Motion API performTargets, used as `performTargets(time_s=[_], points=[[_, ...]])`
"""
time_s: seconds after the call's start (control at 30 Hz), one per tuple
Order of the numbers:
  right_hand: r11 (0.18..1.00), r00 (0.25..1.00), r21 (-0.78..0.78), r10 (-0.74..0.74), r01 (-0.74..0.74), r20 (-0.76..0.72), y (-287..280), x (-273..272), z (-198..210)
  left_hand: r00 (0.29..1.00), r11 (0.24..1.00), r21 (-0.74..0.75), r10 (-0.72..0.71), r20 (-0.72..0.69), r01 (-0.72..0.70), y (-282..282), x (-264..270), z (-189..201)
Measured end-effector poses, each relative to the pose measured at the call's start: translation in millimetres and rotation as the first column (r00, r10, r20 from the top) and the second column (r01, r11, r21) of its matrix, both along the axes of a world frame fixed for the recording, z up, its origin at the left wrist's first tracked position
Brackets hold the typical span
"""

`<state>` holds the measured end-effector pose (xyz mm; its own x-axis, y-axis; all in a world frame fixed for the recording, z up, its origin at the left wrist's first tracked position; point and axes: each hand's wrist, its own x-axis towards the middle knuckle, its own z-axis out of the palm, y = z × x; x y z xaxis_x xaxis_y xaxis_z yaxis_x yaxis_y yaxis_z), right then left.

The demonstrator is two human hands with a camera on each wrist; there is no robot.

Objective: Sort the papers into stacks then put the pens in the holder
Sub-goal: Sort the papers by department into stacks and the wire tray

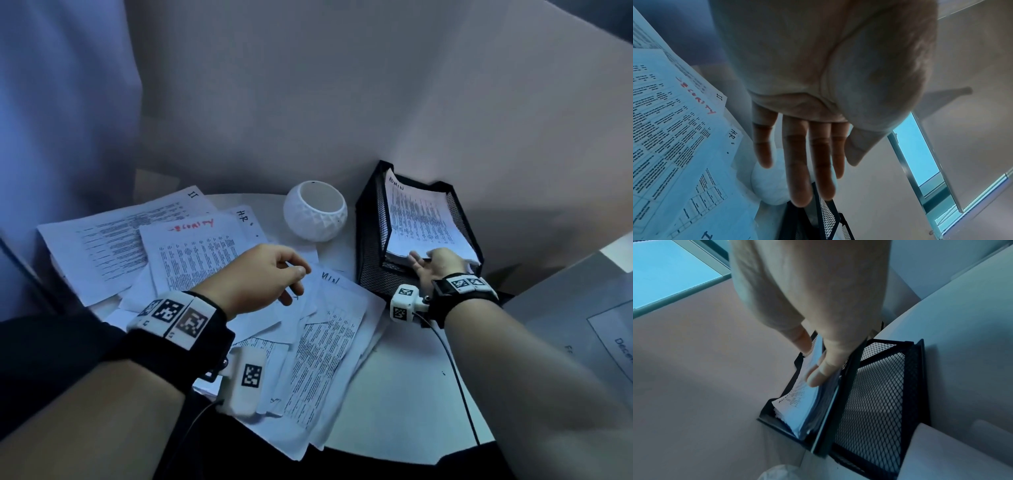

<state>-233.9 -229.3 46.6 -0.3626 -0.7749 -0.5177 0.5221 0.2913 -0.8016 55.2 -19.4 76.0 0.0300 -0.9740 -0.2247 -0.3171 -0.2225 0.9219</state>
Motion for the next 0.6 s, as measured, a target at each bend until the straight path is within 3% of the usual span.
performTargets(time_s=[0.17, 0.23, 0.3, 0.4, 0.5, 0.6], points=[[1.0, 0.932, -0.005, -0.007, 0.005, -0.362, 23.8, 6.4, -28.8, 1.0, 1.0, -0.015, 0.025, -0.015, -0.026, -4.1, 4.3, -1.6], [0.998, 0.836, 0.023, 0.066, -0.064, -0.545, 44.7, 13.6, -44.9, 0.999, 0.999, -0.021, 0.038, -0.017, -0.038, -4.2, 4.9, -1.6], [0.977, 0.669, 0.12, 0.209, -0.177, -0.714, 69.0, 20.7, -64.5, 0.999, 0.999, -0.028, 0.042, -0.021, -0.043, -3.6, 4.9, -1.0], [0.864, 0.49, 0.351, 0.496, -0.362, -0.717, 102.0, 30.3, -103.3, 0.999, 0.999, -0.029, 0.04, -0.023, -0.041, -1.7, 3.8, 0.0], [0.778, 0.351, 0.496, 0.621, -0.386, -0.701, 124.4, 38.9, -135.7, 0.999, 0.999, -0.03, 0.042, -0.018, -0.042, -0.1, 3.7, -0.8], [0.745, 0.323, 0.537, 0.66, -0.396, -0.678, 143.7, 46.4, -147.1, 0.999, 0.999, -0.013, 0.045, -0.006, -0.045, 2.4, 2.9, -4.7]])
